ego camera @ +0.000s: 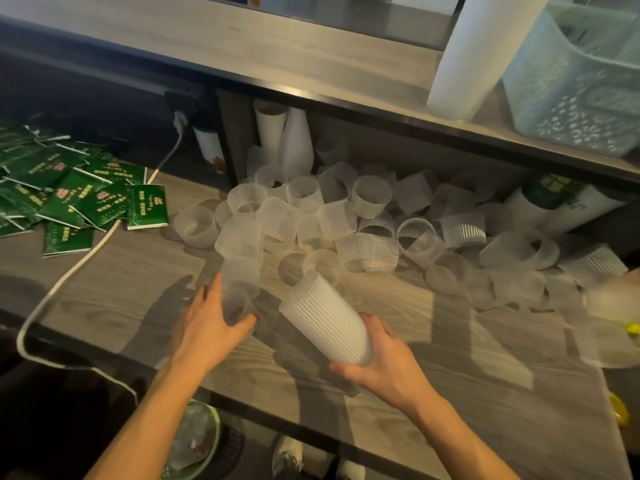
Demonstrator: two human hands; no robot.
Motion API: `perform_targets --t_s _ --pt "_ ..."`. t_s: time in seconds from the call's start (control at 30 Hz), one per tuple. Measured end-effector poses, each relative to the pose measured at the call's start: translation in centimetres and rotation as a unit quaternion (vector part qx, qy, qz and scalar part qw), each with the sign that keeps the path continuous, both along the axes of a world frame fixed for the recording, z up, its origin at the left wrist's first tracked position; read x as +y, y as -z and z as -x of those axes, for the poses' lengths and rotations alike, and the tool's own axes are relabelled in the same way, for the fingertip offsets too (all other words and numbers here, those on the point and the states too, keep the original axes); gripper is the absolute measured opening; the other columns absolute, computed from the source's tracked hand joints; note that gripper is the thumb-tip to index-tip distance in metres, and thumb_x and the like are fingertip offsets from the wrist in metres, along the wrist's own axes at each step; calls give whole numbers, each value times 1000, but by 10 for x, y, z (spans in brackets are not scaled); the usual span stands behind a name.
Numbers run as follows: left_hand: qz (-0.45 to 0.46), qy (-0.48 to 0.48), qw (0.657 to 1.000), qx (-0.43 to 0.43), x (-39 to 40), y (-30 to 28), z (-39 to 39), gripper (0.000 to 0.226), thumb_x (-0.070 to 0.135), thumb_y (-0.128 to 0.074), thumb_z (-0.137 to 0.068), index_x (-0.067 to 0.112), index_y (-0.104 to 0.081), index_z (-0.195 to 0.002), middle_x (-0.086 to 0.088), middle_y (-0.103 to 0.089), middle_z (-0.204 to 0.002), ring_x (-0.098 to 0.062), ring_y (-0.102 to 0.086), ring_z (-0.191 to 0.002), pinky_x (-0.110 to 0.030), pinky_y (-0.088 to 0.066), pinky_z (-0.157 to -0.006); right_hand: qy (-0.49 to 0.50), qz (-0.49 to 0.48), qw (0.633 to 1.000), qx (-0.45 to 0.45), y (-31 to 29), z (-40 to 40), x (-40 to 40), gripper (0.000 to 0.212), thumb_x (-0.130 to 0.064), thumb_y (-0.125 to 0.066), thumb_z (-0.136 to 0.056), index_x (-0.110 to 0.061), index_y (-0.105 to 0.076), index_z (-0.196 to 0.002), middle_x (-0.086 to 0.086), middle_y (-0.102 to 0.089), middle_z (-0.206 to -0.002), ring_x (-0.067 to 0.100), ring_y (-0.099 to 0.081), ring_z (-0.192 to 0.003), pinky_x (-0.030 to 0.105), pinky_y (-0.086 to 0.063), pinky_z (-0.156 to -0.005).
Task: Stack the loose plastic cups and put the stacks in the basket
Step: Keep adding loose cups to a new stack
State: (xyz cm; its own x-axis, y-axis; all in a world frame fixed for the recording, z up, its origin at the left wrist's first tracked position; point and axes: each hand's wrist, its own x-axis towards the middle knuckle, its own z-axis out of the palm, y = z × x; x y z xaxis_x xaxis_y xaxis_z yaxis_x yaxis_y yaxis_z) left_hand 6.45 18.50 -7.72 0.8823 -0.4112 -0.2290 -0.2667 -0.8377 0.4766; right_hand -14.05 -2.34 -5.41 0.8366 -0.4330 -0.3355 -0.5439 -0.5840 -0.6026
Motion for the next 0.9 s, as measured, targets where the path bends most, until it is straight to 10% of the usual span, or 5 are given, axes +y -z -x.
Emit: perform_targets --t_s 0.37,0.67,0.9 --pt "316 -35 945 78 -23 -58 31 60 61 -50 -81 38 -45 -136 16 -47 -130 2 -49 -110 -14 -38 -80 -42 27 999 0 2 6 -4 90 -68 -71 -65 -31 -33 -138 -11 -47 -119 13 -55 -101 32 -49 -84" --pt "307 46 940 142 -46 -50 45 64 62 -55 -81 41 -42 -140 14 -48 -132 -3 -51 -119 -31 -46 -99 -46 8 999 -12 1 14 -7 93 -70 -69 -61 -31 -33 -138 -11 -50 -121 12 -57 -103 34 -51 -88" --pt "263 132 941 167 -56 -43 66 58 79 -35 -84 55 -30 -137 35 -31 -125 25 -30 -116 -11 -32 -89 -31 -12 999 -15 4 13 -3 91 -68 -72 -62 -31 -34 -135 -9 -55 -116 11 -60 -100 31 -53 -84"
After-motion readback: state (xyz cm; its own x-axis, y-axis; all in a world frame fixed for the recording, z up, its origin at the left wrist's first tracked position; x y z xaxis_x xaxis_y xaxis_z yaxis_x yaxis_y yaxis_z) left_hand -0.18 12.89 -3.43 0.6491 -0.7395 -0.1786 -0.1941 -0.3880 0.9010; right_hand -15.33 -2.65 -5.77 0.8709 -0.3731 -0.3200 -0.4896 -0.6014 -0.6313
